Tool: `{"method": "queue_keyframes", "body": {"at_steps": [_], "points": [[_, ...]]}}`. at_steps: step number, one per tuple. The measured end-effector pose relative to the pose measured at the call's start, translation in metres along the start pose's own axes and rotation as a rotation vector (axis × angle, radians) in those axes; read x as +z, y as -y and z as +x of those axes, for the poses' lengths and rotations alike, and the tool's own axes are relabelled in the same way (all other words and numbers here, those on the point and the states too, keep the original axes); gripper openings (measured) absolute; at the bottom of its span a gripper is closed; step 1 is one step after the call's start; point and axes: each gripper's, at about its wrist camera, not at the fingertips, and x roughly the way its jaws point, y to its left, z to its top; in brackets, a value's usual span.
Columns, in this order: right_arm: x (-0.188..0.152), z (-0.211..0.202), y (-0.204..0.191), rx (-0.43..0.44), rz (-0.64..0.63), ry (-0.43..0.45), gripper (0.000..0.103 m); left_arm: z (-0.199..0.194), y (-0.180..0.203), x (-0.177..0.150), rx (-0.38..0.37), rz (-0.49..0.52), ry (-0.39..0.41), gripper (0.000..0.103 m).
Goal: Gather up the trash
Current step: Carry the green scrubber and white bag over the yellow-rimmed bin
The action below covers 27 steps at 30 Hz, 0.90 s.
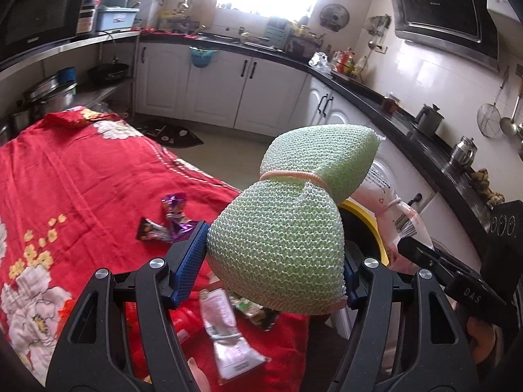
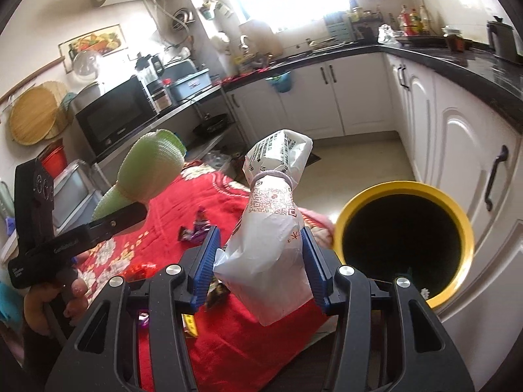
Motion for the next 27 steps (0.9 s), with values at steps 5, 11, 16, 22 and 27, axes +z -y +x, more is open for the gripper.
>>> {"method": "queue_keyframes", "body": {"at_steps": [5, 11, 16, 22, 27], "points": [[0.002, -0.006, 0.015, -0.037, 0.02, 0.017, 0.048, 0.011, 0.015, 0.001, -0.028, 0.018, -0.011, 0.06], [0.003, -0.013, 0.032, -0.083, 0.039, 0.037, 0.048, 0.025, 0.031, 0.002, -0.052, 0.04, -0.027, 0.06], [0.004, -0.018, 0.048, -0.114, 0.056, 0.047, 0.048, 0.036, 0.047, 0.002, -0.07, 0.062, -0.038, 0.06], [0.006, -0.021, 0.067, -0.157, 0.071, 0.053, 0.048, 0.051, 0.065, 0.002, -0.089, 0.081, -0.057, 0.06], [0.005, -0.021, 0.084, -0.187, 0.092, 0.048, 0.048, 0.065, 0.075, 0.002, -0.104, 0.1, -0.077, 0.06]]}}
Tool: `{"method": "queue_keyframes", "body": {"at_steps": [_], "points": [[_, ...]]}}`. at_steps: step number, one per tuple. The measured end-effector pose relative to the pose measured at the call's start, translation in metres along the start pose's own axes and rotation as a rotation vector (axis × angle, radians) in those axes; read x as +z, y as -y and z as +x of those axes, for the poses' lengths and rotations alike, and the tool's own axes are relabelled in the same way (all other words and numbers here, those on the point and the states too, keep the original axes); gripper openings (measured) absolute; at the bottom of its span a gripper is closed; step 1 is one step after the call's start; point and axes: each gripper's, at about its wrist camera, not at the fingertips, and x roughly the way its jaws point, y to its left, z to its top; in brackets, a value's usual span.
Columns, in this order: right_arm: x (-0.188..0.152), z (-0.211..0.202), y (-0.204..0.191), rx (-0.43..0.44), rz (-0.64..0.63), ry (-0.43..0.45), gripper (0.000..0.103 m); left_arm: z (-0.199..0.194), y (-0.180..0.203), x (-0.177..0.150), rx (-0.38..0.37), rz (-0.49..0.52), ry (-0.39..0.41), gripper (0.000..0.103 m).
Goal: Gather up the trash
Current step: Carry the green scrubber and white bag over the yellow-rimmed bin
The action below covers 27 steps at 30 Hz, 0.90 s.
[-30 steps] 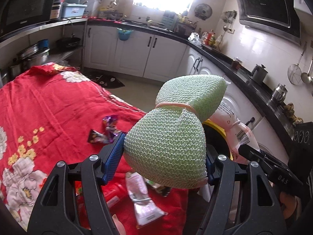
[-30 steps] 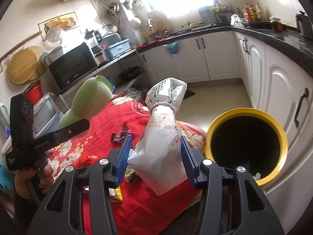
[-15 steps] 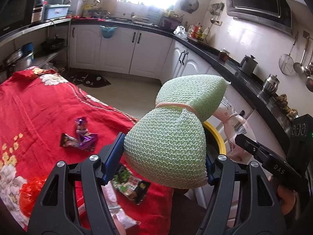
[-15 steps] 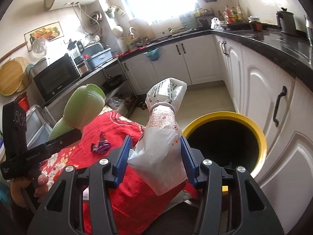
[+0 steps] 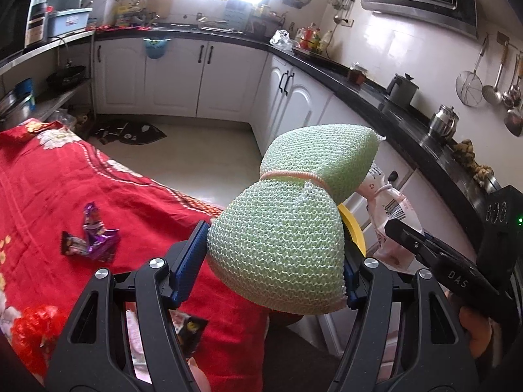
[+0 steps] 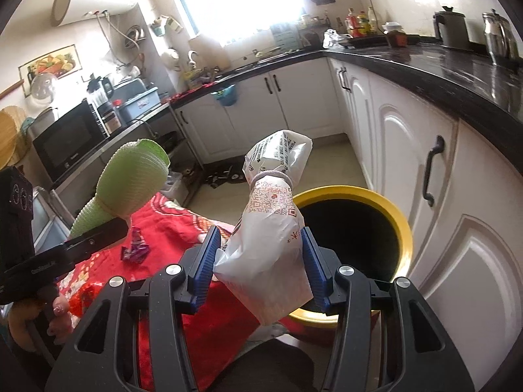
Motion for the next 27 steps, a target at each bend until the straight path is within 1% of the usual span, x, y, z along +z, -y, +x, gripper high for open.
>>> {"method": "queue_keyframes", "body": {"at_steps": [14, 20, 27], "points": [[-0.01, 0.015, 0.035, -0.09, 0.044, -0.036, 0.048, 0.051, 0.026, -0.001, -0.051, 0.022, -0.082, 0.06], [-0.02, 0.031, 0.049, -0.124, 0.061, -0.082, 0.048, 0.072, 0.032, -0.003, -0.065, 0.023, -0.117, 0.06], [-0.032, 0.047, 0.059, -0.146, 0.075, -0.133, 0.048, 0.096, 0.038, -0.003, -0.063, 0.03, -0.157, 0.06]]}}
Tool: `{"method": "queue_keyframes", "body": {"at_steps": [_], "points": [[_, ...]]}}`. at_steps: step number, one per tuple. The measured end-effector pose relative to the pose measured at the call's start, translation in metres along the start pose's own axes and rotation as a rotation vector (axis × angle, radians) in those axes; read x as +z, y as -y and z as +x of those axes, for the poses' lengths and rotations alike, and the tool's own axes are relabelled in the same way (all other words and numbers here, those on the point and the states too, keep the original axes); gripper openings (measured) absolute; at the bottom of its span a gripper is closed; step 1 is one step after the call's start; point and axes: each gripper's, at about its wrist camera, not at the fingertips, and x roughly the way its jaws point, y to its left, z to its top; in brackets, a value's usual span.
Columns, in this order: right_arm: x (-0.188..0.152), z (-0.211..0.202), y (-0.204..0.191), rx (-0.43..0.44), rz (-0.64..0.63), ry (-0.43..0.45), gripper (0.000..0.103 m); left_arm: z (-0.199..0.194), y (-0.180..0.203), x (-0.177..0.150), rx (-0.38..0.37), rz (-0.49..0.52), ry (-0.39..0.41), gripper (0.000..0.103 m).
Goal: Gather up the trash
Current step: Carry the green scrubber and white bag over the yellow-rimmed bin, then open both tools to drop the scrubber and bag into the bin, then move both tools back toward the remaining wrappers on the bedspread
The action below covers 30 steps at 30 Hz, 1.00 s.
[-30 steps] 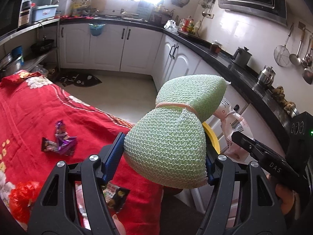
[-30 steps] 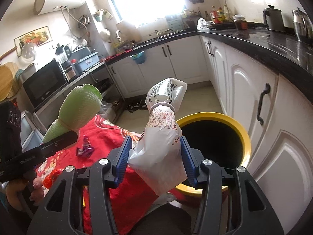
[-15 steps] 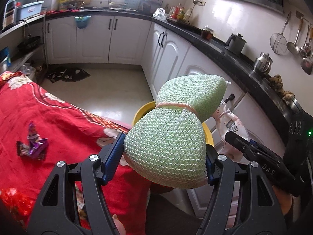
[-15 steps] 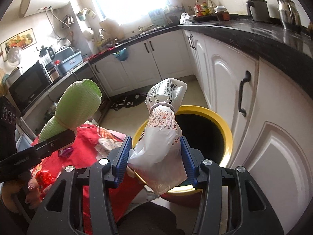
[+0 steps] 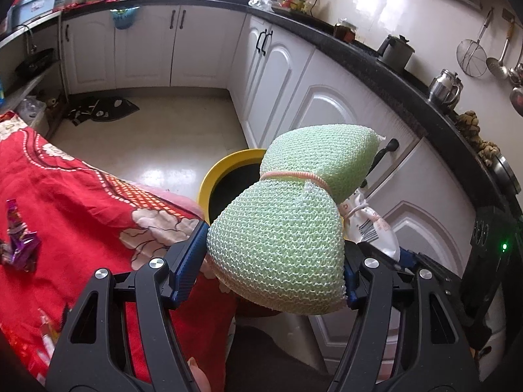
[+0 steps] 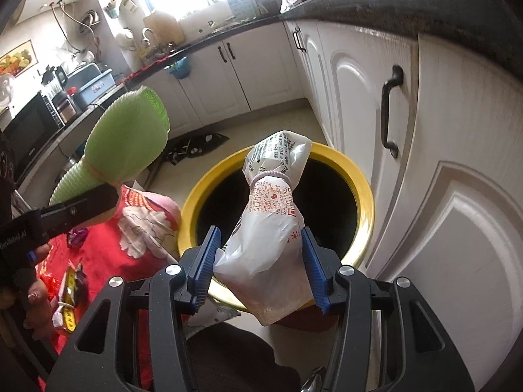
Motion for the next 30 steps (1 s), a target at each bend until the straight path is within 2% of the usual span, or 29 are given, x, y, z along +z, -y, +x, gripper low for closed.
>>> {"method": "queue_keyframes", "body": {"at_steps": [9, 14, 17, 23, 30], "points": [[0.007, 0.018, 0.008, -0.01, 0.004, -0.013, 0.048, 0.019, 0.003, 0.005, 0.007, -0.005, -0.029, 0.061], [0.01, 0.025, 0.007, -0.024, 0.004, -0.01, 0.061, 0.028, 0.001, 0.007, 0.024, -0.028, -0.027, 0.067], [0.008, 0.024, 0.008, -0.041, 0.008, -0.003, 0.069, 0.03, -0.002, 0.006, 0.03, -0.052, -0.027, 0.076], [0.004, 0.021, 0.011, -0.058, 0.009, -0.003, 0.075, 0.024, -0.012, 0.005, 0.048, -0.075, -0.014, 0.089], [0.001, 0.009, 0.008, -0.064, 0.013, 0.019, 0.082, 0.009, -0.019, 0.003, 0.078, -0.09, 0.019, 0.092]]}}
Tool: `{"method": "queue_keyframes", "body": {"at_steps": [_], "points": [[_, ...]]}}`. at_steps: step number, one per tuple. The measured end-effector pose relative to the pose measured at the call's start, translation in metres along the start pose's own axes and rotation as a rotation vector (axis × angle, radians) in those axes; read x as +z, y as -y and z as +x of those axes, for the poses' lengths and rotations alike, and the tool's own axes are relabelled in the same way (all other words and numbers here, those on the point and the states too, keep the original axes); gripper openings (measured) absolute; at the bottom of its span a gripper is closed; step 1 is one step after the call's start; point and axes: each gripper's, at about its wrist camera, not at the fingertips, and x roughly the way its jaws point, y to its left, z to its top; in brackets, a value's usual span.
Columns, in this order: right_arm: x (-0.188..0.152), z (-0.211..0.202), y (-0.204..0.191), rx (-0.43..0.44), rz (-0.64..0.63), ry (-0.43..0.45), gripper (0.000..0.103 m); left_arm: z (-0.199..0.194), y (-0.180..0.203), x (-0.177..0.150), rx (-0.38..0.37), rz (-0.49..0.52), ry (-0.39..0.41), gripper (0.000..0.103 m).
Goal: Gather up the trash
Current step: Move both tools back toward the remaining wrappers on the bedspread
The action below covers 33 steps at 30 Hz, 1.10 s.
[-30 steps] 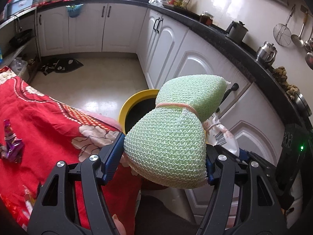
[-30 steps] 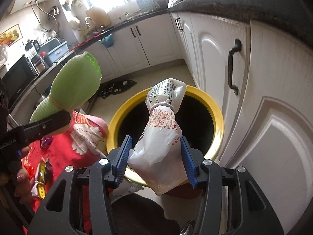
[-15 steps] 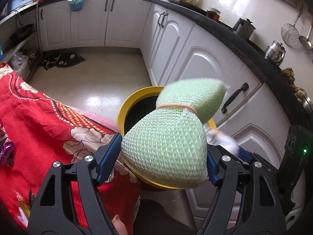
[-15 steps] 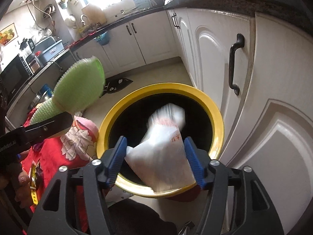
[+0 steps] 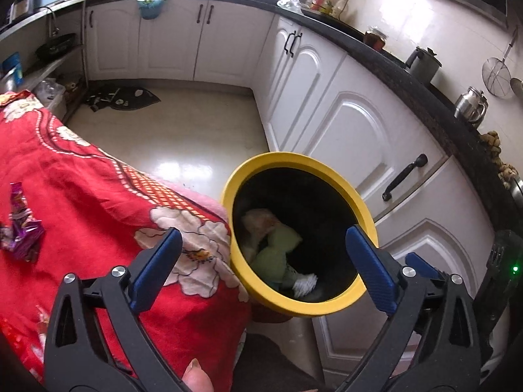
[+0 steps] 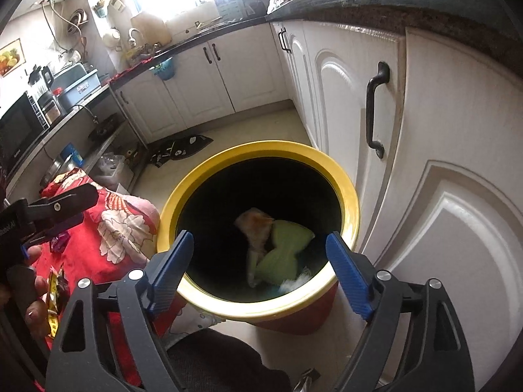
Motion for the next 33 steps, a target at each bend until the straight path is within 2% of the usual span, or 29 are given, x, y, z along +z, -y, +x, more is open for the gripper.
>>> {"method": "queue_keyframes", "body": {"at_steps": [19, 33], "points": [[0.006, -0.034, -0.027, 0.0, -0.079, 0.083, 0.084, -0.053, -0.014, -0.007, 0.007, -0.04, 0.094, 0.092], [0.008, -0.061, -0.058, 0.054, -0.142, 0.133, 0.085, -0.084, -0.02, -0.012, 0.0, -0.062, 0.154, 0.092]]}}
